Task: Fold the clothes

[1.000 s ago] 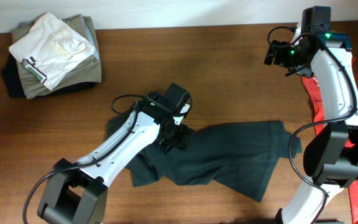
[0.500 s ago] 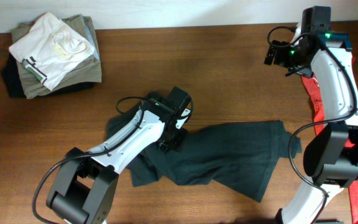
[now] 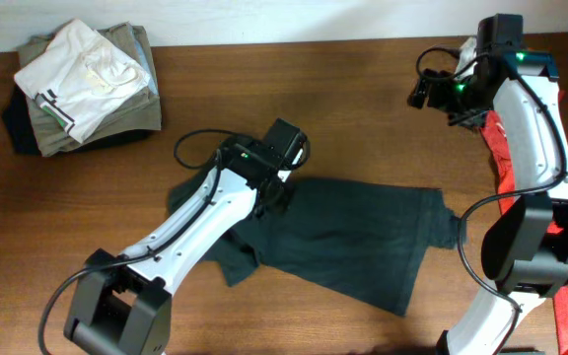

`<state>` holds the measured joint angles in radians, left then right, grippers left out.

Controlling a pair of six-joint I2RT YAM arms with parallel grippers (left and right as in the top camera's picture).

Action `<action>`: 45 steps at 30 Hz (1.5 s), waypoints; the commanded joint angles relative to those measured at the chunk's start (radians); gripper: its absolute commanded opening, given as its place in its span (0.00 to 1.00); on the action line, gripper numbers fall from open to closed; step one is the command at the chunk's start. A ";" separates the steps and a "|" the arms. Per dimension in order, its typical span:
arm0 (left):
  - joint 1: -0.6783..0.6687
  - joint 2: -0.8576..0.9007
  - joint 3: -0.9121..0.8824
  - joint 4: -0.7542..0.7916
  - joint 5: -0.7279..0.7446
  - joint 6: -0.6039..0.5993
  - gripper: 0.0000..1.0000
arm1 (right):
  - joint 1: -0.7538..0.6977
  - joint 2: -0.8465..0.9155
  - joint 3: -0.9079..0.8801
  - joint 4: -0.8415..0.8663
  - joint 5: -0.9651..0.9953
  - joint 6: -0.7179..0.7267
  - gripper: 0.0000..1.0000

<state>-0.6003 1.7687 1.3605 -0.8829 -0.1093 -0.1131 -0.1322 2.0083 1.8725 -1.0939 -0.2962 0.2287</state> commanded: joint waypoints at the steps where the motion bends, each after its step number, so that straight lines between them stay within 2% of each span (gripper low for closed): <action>1: 0.014 -0.036 0.023 0.016 -0.158 -0.068 0.02 | 0.002 -0.003 0.001 -0.087 -0.116 -0.007 0.99; 7: 0.109 -0.036 0.023 0.084 -0.158 -0.070 0.06 | 0.031 -0.003 -0.028 -0.188 -0.115 -0.014 0.99; 10: 0.205 -0.034 0.023 0.243 -0.168 -0.120 0.06 | 0.139 -0.003 -0.117 -0.204 -0.112 -0.014 0.98; 11: 0.250 -0.034 0.022 0.290 -0.168 -0.122 0.09 | 0.174 -0.003 -0.140 -0.217 -0.112 -0.014 0.99; 15: 0.334 -0.034 0.022 0.329 -0.168 -0.126 0.15 | 0.322 -0.003 -0.255 -0.276 -0.112 -0.077 0.99; 16: 0.336 -0.034 0.022 0.329 -0.169 -0.126 0.25 | 0.377 -0.003 -0.312 -0.275 -0.111 -0.100 0.99; 17: 0.336 -0.034 0.022 0.322 -0.169 -0.126 0.31 | 0.414 -0.003 -0.353 -0.275 -0.108 -0.101 0.99; 19: 0.340 -0.034 0.022 0.269 -0.169 -0.126 0.54 | 0.491 -0.003 -0.448 -0.271 -0.100 -0.097 0.99; 21: 0.380 -0.034 0.022 0.157 -0.168 -0.163 0.64 | 0.575 -0.003 -0.520 -0.264 -0.099 -0.095 0.99; 22: 0.414 -0.034 0.022 0.103 -0.142 -0.172 0.72 | 0.616 -0.003 -0.552 -0.241 -0.052 -0.038 0.99; 25: 0.467 -0.034 0.022 0.069 -0.074 -0.175 0.83 | 0.681 -0.003 -0.612 -0.167 -0.048 -0.002 0.99; 26: 0.472 -0.034 0.022 0.066 -0.072 -0.179 0.95 | 0.697 -0.003 -0.631 -0.140 -0.047 -0.002 0.99; 27: 0.472 -0.034 0.022 0.066 -0.070 -0.179 0.99 | 0.705 -0.003 -0.642 -0.102 -0.039 -0.002 0.93; 28: 0.472 -0.034 0.022 0.066 -0.070 -0.179 0.99 | 0.704 -0.003 -0.644 -0.077 -0.027 -0.002 0.91; 32: 0.472 -0.034 0.022 0.067 -0.071 -0.179 0.99 | 0.704 -0.003 -0.644 0.023 0.052 0.002 0.92; 34: 0.472 -0.034 0.022 0.066 -0.070 -0.179 0.99 | 0.704 -0.003 -0.652 0.065 0.081 0.002 0.81; 35: 0.472 -0.034 0.022 0.066 -0.070 -0.179 0.99 | 0.704 -0.003 -0.660 0.079 0.084 0.005 0.72; 36: 0.472 -0.034 0.022 0.066 -0.070 -0.179 0.99 | 0.704 -0.003 -0.689 0.089 0.174 0.080 0.70; 38: 0.472 -0.034 0.022 0.066 -0.070 -0.179 0.99 | 0.704 -0.003 -0.726 0.125 0.203 0.103 0.67; 39: 0.472 -0.034 0.022 0.066 -0.070 -0.179 0.99 | 0.704 -0.003 -0.737 0.145 0.204 0.108 0.49; 40: 0.472 -0.034 0.022 0.066 -0.070 -0.179 0.99 | 0.702 -0.003 -0.737 0.149 0.222 0.143 0.36; 41: 0.472 -0.034 0.022 0.065 -0.070 -0.179 0.99 | 0.700 -0.003 -0.736 0.145 0.261 0.189 0.16; 42: 0.472 -0.034 0.022 0.065 -0.070 -0.179 0.99 | 0.695 -0.004 -0.732 0.130 0.291 0.233 0.04; 45: 0.472 -0.034 0.022 0.065 -0.070 -0.179 0.99 | 0.608 -0.044 -0.675 0.087 0.317 0.286 0.04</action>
<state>-0.1322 1.7630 1.3785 -0.8158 -0.1898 -0.2852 0.5583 1.9408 1.1824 -1.0161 -0.1177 0.4625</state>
